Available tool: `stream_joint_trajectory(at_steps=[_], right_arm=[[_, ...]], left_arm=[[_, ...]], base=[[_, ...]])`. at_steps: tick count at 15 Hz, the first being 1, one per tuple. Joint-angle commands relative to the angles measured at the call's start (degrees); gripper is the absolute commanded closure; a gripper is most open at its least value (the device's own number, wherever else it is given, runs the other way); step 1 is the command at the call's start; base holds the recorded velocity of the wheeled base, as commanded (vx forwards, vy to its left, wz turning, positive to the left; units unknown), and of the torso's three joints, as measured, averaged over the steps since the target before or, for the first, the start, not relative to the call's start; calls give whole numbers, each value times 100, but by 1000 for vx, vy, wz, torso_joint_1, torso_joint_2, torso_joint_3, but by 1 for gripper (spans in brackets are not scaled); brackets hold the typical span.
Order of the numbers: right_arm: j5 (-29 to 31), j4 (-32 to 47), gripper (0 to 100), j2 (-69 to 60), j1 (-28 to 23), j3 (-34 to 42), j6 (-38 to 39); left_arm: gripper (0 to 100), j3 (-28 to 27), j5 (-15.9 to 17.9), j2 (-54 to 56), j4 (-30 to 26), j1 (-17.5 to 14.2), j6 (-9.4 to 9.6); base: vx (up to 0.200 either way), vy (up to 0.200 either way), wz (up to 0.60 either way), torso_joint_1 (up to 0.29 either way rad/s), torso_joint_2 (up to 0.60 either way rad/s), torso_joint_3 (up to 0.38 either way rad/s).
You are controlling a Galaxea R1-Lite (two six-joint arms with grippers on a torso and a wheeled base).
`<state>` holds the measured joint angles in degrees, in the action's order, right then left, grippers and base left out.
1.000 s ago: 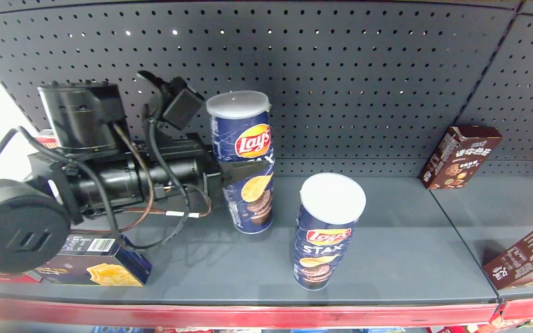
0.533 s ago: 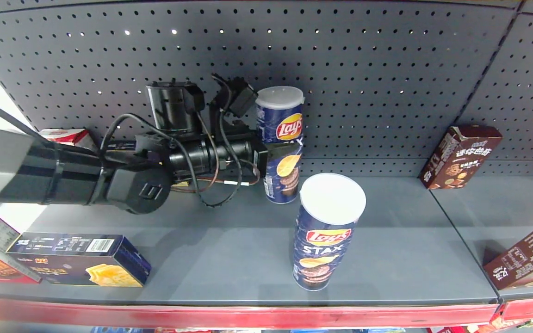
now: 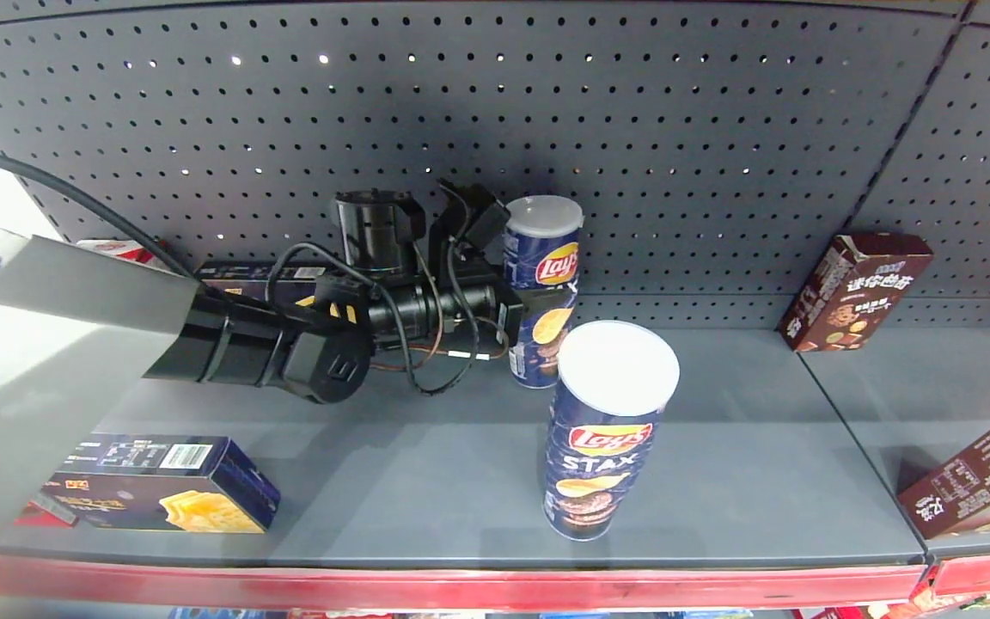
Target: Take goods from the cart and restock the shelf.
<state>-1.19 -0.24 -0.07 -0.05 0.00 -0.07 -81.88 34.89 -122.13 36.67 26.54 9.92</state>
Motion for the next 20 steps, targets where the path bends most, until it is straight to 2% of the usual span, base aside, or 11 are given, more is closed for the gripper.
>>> stream_joint_trajectory(at_steps=[1,2,3,8,13,14,15,16,18,19,20], right_arm=[[-4,-2,0,7,5,0,-1],[-4,-2,0,7,5,0,-1],[-4,-2,0,7,5,0,-1],[-4,-2,0,7,5,0,-1],[-4,-2,0,7,5,0,-1],[-4,-2,0,7,-4,0,-1],[-4,-2,0,7,-4,0,-1],[-4,-2,0,7,5,0,-1],[-4,-2,0,7,-4,0,-1],[-4,-2,0,7,-4,0,-1],[-4,-2,0,7,-4,0,-1]], left_arm=[[100,-21,0,-119,24,0,10],[100,-38,-8,-127,24,0,10],[0,-73,0,-127,33,0,18],[0,-29,-35,-4,-55,-35,-8],[0,999,-202,1086,-433,-52,10],[0,1069,-334,1165,-520,-26,18],[0,1184,-940,1261,-731,18,133],[0,1263,-1309,1305,-881,44,265],[0,1342,-1406,1393,-934,44,432],[0,1333,-1538,1384,-934,36,572],[0,1324,-1652,1376,-925,44,634]], base=[[0,0,0,0,0,0],[0,0,0,0,0,0],[0,0,0,0,0,0],[0,0,0,0,0,0],[0,0,0,0,0,0],[0,0,0,0,0,0],[0,0,0,0,0,0],[0,0,0,0,0,0],[0,0,0,0,0,0],[0,0,0,0,0,0],[0,0,0,0,0,0]])
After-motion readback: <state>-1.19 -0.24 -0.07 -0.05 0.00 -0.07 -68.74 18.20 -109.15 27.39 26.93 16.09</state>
